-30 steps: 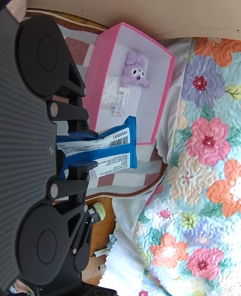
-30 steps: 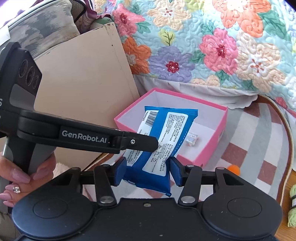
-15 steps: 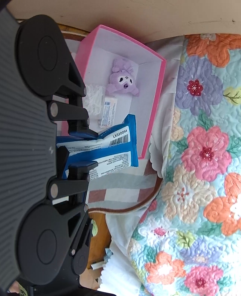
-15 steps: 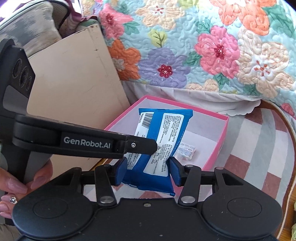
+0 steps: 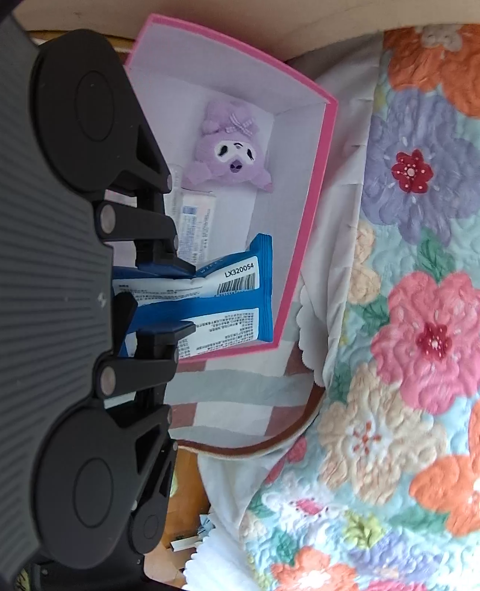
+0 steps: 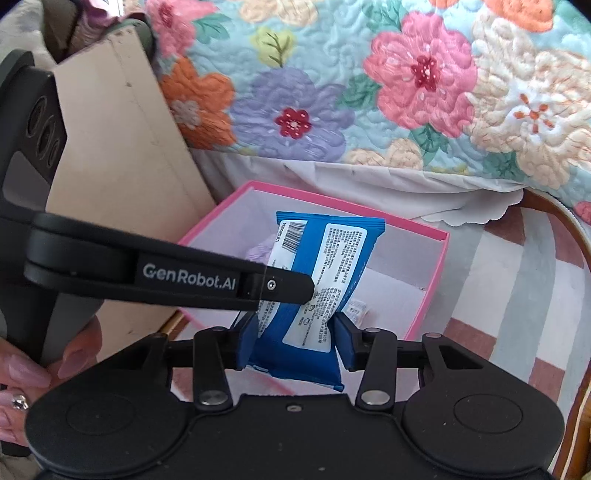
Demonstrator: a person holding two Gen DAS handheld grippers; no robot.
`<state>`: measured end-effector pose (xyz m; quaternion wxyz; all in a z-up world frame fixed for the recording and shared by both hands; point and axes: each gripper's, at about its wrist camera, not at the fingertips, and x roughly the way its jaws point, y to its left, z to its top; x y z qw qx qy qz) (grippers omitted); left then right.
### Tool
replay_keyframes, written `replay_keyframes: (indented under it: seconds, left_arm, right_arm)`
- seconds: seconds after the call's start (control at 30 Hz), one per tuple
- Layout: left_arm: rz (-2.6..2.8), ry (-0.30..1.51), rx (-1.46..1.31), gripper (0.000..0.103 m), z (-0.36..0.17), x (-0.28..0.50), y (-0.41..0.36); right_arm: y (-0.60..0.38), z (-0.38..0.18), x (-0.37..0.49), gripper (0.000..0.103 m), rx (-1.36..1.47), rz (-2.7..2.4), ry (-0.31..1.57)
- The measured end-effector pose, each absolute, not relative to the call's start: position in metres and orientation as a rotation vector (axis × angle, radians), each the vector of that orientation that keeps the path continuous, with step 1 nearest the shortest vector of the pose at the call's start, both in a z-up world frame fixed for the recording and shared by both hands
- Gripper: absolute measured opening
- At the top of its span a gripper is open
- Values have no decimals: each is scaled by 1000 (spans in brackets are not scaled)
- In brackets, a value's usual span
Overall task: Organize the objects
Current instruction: 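Lower the blue packet beside the white box and open the left tool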
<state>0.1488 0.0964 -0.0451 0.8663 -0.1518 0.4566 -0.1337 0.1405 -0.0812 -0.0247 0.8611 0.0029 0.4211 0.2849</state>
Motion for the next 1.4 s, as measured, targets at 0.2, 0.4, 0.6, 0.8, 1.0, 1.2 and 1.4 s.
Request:
replay_keyframes:
  seconds: [0.2, 0.4, 0.6, 0.8, 1.0, 1.2, 1.4]
  left_arm:
    - [-268, 997, -368, 23, -76, 162, 105]
    - [-268, 1023, -427, 23, -97, 169, 111]
    - [-310, 1012, -443, 23, -109, 172, 109]
    - [-320, 1033, -457, 23, -117, 177, 108]
    - [-371, 1035, -440, 23, -120, 184, 101]
    - [-387, 1040, -410, 23, -123, 191, 95]
    - [-363, 1061, -366, 22, -128, 191, 93]
  right_arm:
    - [-71, -48, 155, 47, -17, 573, 928]
    - [-61, -66, 154, 47, -75, 550, 923]
    - [-61, -72, 158, 47, -103, 521, 927]
    - [-60, -76, 160, 47, -114, 514, 939]
    - [-60, -75, 161, 43, -165, 443, 952]
    - [-62, -77, 163, 41, -180, 430, 947]
    - [-60, -73, 158, 40, -234, 415, 927]
